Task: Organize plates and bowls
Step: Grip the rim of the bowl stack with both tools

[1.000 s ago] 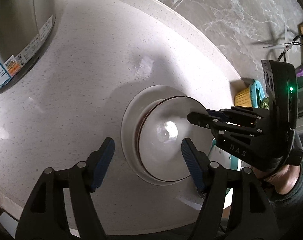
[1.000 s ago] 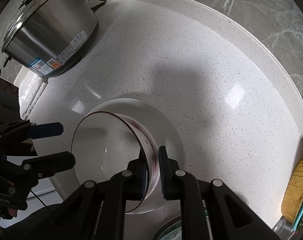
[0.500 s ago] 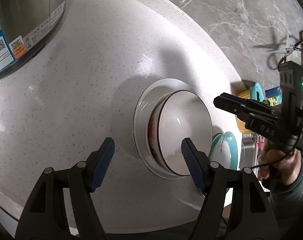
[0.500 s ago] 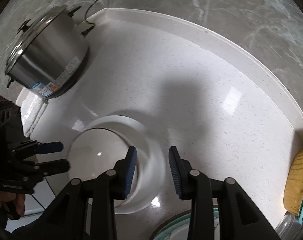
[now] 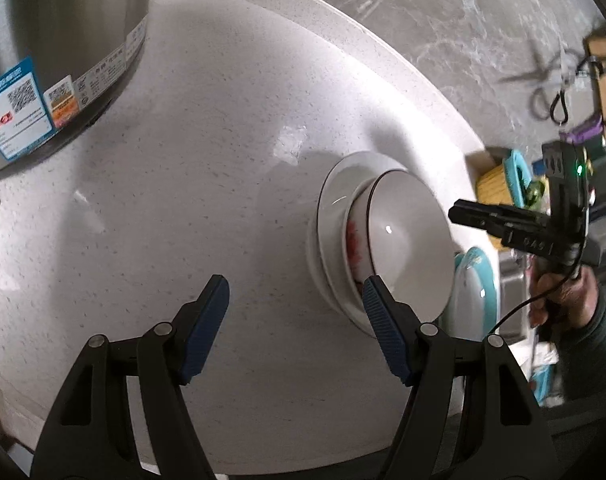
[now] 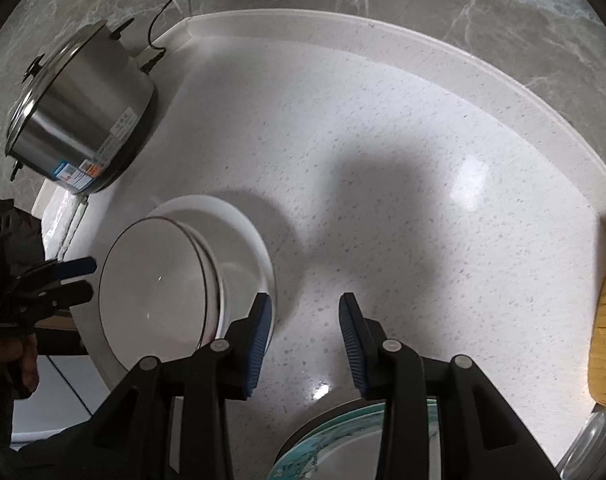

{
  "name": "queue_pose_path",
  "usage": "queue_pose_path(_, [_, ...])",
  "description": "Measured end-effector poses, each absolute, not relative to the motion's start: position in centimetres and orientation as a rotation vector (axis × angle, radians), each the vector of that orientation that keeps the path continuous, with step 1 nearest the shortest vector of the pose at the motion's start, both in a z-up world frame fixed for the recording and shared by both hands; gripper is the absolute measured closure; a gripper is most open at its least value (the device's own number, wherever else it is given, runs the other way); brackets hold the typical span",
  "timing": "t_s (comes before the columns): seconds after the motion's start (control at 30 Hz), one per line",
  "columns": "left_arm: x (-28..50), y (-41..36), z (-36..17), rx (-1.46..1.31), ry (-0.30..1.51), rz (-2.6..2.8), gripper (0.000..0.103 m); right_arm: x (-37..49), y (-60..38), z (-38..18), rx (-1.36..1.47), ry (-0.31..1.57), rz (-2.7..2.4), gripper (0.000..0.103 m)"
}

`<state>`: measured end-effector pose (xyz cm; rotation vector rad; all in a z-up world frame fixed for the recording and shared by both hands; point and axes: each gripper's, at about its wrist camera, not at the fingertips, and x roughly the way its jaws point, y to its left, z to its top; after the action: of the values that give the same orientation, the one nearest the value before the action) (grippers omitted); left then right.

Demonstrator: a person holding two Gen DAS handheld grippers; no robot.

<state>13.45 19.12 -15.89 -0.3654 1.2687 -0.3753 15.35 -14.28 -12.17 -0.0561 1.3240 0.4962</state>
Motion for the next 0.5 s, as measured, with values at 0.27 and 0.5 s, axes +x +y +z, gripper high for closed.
queue_pose_path(0.27, [13.1,17.9,-17.7,-0.279,1.277,-0.356,0.034,15.1,-13.3,-13.2,-0.078,1.342,0.532,0.043])
queue_pose_path(0.5, [13.5,17.9,-18.2,-0.247,1.278,-0.360,0.032,15.3,-13.5,-14.0,-0.069,1.360,0.525,0.043])
